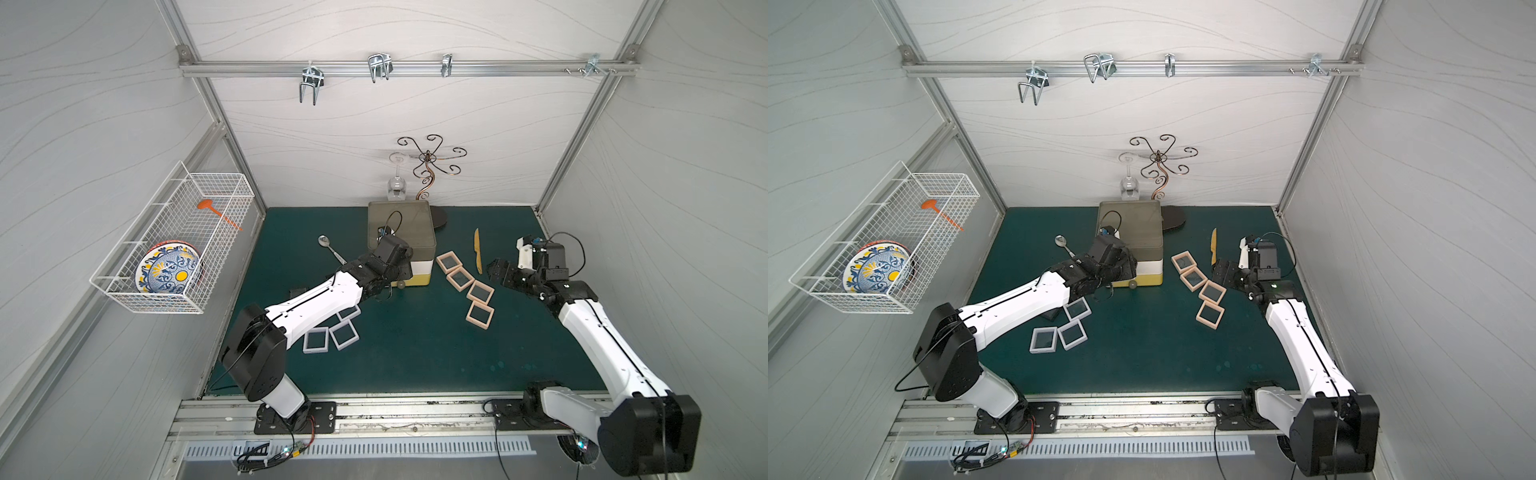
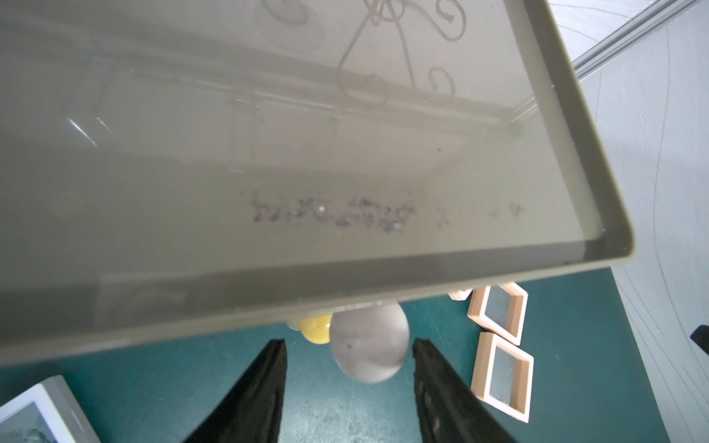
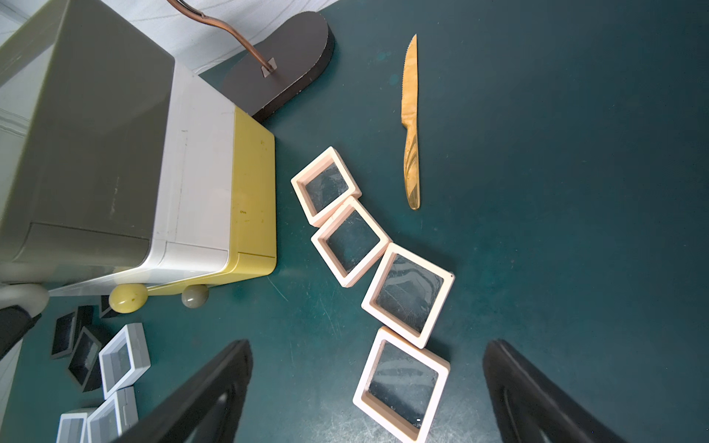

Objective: Place the brooch boxes into the drawer by color
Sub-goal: Open the drawer in the storage box.

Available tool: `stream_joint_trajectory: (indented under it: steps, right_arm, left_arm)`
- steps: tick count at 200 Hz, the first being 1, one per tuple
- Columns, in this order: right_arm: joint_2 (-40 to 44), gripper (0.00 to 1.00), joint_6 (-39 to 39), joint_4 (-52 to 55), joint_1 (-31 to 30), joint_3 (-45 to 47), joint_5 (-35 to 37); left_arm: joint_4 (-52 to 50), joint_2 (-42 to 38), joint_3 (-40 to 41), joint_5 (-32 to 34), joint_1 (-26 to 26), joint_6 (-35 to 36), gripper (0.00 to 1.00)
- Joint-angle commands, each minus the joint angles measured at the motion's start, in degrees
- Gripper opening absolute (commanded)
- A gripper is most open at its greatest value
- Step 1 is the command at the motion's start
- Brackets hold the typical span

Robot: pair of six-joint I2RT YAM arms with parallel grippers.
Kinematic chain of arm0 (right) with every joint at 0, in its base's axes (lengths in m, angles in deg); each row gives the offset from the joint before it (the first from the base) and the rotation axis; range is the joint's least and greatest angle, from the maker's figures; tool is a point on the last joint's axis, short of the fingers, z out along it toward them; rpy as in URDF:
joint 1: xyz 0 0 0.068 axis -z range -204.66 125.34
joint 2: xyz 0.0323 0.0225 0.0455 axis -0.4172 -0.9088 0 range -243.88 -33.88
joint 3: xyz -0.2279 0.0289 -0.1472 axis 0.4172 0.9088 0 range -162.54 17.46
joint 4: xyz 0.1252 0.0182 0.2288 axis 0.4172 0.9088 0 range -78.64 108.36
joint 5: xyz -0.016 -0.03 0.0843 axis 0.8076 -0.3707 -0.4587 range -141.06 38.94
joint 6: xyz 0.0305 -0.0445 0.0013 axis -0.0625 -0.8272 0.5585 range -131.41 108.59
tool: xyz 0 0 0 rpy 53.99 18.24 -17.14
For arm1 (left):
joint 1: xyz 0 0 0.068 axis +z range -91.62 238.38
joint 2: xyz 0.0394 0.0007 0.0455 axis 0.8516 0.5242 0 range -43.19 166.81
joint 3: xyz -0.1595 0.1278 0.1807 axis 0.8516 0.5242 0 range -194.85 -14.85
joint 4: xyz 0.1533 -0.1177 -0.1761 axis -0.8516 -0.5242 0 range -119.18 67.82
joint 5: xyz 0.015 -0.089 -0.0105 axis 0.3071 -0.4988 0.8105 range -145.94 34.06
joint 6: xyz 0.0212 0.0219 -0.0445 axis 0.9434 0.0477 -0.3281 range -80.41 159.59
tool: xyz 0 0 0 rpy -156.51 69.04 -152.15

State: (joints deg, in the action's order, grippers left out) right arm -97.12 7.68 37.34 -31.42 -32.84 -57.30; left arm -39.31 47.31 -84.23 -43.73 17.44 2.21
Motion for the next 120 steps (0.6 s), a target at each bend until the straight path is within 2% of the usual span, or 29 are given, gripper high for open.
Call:
stream_joint_trajectory:
  steps: [1, 81, 98, 120]
  right_arm:
    - [-0.4, 0.99, 0.4, -0.7, 0.3, -0.2, -0.7]
    - [-0.2, 0.99, 0.2, -0.7, 0.3, 0.1, -0.2]
    - [-0.4, 0.99, 0.2, -0.7, 0.3, 0.3, -0.2]
    - [-0.2, 0.99, 0.2, -0.8, 0.3, 0.4, -0.3]
  left_arm:
    - [1.2, 1.2, -3.0, 1.6, -0.3, -0.4, 0.49]
    - [1.3, 2.6, -3.7, 2.6, -0.2, -0.5, 0.45]
    - [1.4, 2.4, -3.4, 3.0, -0.3, -0.3, 0.32]
    - [1.3, 2.2, -3.2, 3.1, -0.3, -0.1, 0.24]
